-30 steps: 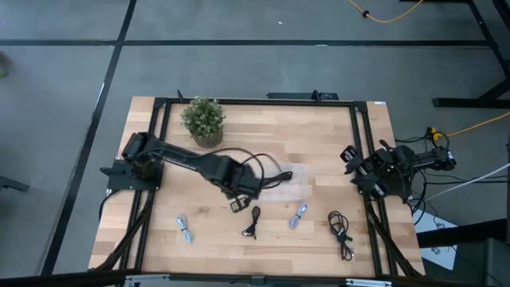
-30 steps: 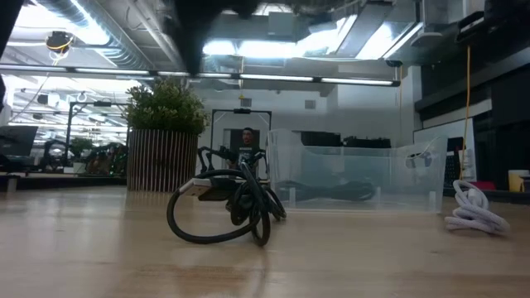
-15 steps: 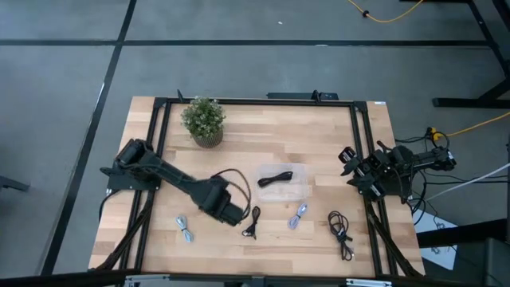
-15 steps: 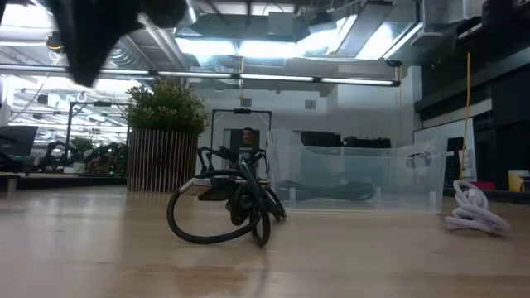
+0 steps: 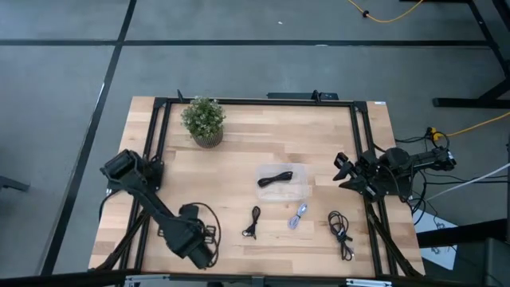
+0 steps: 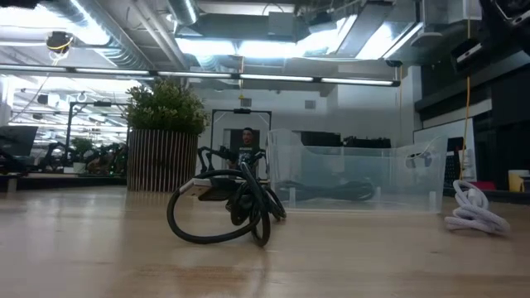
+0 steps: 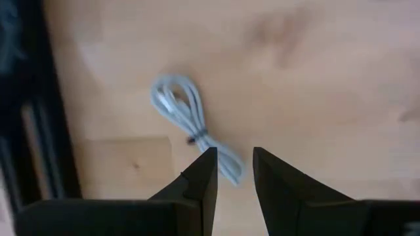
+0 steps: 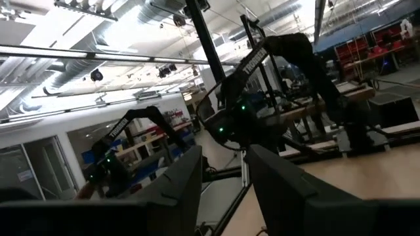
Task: Pick and place USB-C Cables
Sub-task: Put the left white charger cable wire into the bin
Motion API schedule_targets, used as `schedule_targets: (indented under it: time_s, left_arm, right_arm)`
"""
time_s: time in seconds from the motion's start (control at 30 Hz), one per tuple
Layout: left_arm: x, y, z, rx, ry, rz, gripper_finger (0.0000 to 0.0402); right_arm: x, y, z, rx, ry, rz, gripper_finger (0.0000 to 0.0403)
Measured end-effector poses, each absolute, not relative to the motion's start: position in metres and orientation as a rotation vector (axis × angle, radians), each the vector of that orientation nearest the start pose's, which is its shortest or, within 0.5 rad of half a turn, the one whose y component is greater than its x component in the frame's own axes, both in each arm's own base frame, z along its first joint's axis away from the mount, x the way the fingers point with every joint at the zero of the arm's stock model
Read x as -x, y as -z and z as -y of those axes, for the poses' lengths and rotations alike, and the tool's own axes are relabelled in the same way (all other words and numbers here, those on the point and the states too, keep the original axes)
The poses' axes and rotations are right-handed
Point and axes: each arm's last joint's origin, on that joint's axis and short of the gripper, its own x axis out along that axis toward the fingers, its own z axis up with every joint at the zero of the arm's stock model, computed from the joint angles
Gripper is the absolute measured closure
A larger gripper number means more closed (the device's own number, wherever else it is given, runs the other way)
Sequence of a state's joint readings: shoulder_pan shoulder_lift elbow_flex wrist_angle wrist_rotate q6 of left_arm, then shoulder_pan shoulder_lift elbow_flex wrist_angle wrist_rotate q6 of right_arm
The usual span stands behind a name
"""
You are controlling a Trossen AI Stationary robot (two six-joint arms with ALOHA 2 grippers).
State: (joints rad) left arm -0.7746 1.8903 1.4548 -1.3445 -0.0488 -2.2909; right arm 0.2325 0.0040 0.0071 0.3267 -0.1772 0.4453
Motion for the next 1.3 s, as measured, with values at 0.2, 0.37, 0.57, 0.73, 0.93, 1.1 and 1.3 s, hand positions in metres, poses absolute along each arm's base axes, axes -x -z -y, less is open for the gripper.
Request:
schedule_targets:
  time_s: [0.2,0.37,0.57,0.73,0.93,1.1,1.3]
  left_arm:
    - [-0.234,-0.181,0.219,0.965,-1.358,-1.157,0.0311]
    - [-0.224,-0.167,0.212,0.923,-1.434,-1.184,0.0311]
    - [-0.218,-0.167,0.218,1.036,-1.578,-1.282,0.0311]
    - [-0.213,-0.167,0.224,1.067,-1.610,-1.245,0.0311]
    - [-0.227,-0.164,0.224,1.142,-1.476,-1.154,0.0311]
    - [-0.229,-0.164,0.220,1.137,-1.483,-1.138,0.0311]
    - [-0.227,-0.164,0.220,1.123,-1.498,-1.147,0.0311]
  right_arm:
    - [-0.088,-0.197,-0.026,-0.447,-0.474,0.237,0.0269]
    - [-0.088,-0.197,-0.026,-0.469,-0.477,0.232,0.0269]
    - [-0.088,-0.197,-0.026,-0.451,-0.474,0.236,0.0269]
    - [-0.088,-0.197,-0.026,-0.439,-0.473,0.238,0.0269]
    - [-0.088,-0.197,-0.026,-0.440,-0.473,0.238,0.0269]
    - [-0.088,-0.197,-0.026,-0.442,-0.473,0.237,0.0269]
    - [-0.089,-0.195,-0.026,-0.443,-0.471,0.221,0.0270]
